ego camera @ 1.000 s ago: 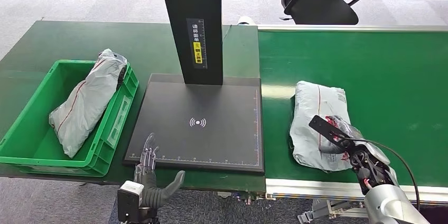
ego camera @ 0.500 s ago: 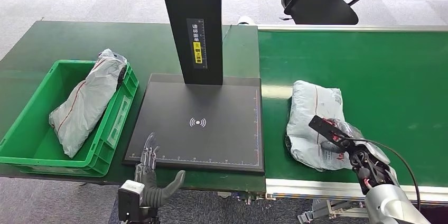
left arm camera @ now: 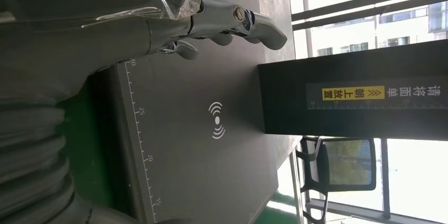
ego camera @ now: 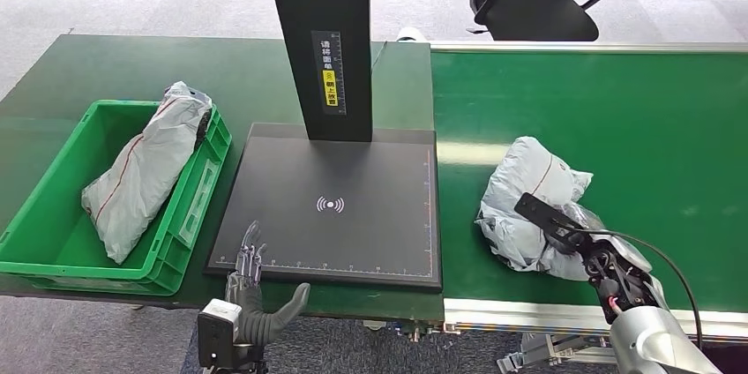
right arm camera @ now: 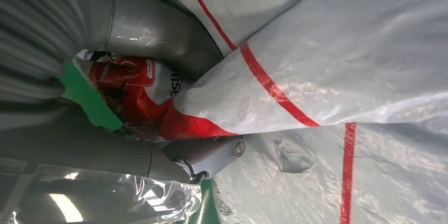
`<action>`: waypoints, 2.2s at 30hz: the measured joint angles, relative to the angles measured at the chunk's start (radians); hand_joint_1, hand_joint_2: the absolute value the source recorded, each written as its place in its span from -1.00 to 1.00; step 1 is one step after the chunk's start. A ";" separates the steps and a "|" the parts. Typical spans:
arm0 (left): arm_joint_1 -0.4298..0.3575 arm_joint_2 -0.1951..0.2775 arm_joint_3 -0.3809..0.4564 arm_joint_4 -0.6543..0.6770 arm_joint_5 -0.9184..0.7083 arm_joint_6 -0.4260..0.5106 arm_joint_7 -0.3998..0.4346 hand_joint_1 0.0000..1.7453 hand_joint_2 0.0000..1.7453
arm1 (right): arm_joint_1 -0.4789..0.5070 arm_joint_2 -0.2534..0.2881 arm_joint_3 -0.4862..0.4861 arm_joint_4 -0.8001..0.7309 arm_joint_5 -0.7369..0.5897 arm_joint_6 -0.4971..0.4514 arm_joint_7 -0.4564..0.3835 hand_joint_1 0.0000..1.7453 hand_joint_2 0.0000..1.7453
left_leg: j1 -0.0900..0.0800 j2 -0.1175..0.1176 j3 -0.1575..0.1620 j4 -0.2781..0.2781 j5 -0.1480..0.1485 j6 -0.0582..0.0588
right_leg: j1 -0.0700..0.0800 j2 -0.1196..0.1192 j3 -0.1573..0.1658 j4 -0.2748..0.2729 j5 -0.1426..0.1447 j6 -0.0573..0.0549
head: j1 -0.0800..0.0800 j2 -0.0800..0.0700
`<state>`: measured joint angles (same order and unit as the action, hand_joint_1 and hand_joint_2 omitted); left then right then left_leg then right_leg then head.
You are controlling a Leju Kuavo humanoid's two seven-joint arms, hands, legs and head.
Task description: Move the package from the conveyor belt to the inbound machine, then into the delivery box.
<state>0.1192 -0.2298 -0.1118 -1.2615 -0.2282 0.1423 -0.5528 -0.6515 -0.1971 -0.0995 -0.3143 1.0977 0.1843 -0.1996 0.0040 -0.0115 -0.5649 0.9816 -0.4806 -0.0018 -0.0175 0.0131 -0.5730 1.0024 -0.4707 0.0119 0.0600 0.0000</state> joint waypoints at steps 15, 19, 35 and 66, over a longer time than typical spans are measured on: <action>0.005 -0.001 -0.001 -0.001 -0.012 0.026 -0.008 -1.00 1.00 | -0.014 0.068 -0.137 -0.096 -0.366 -0.531 -0.333 1.00 1.00 | 0.000 -0.001 -0.001 0.000 0.000 0.000 | 0.000 -0.001 0.000 0.000 0.000 0.000 | 0.000 0.000; 0.005 -0.001 -0.005 -0.001 -0.013 0.041 -0.011 -1.00 1.00 | -0.011 0.085 -0.208 -0.151 -0.490 -0.549 -0.430 1.00 1.00 | 0.000 0.000 -0.001 0.000 0.000 0.000 | 0.000 -0.001 -0.001 0.000 0.000 0.000 | 0.000 0.000; 0.003 0.000 -0.017 0.000 -0.014 0.070 -0.019 -1.00 1.00 | 0.069 0.166 -0.204 -0.405 -0.837 -0.450 -0.497 1.00 1.00 | 0.000 0.002 -0.002 0.000 0.000 0.000 | 0.000 0.002 -0.002 0.001 0.000 0.000 | 0.000 0.000; 0.000 0.000 -0.016 -0.022 -0.037 0.069 0.020 -1.00 1.00 | -0.156 0.533 0.620 -0.119 -1.171 -0.122 -0.170 1.00 1.00 | 0.005 0.001 -0.002 0.000 0.001 -0.003 | 0.004 0.002 -0.003 0.002 -0.001 -0.002 | 0.000 0.000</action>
<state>0.1196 -0.2300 -0.1279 -1.2836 -0.2647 0.2114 -0.5332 -0.8079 0.3360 0.5203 -0.4337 -0.0733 0.0625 -0.3696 0.0088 -0.0108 -0.5673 0.9811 -0.4792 -0.0050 -0.0133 0.0148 -0.5763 1.0042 -0.4713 0.0096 0.0601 0.0000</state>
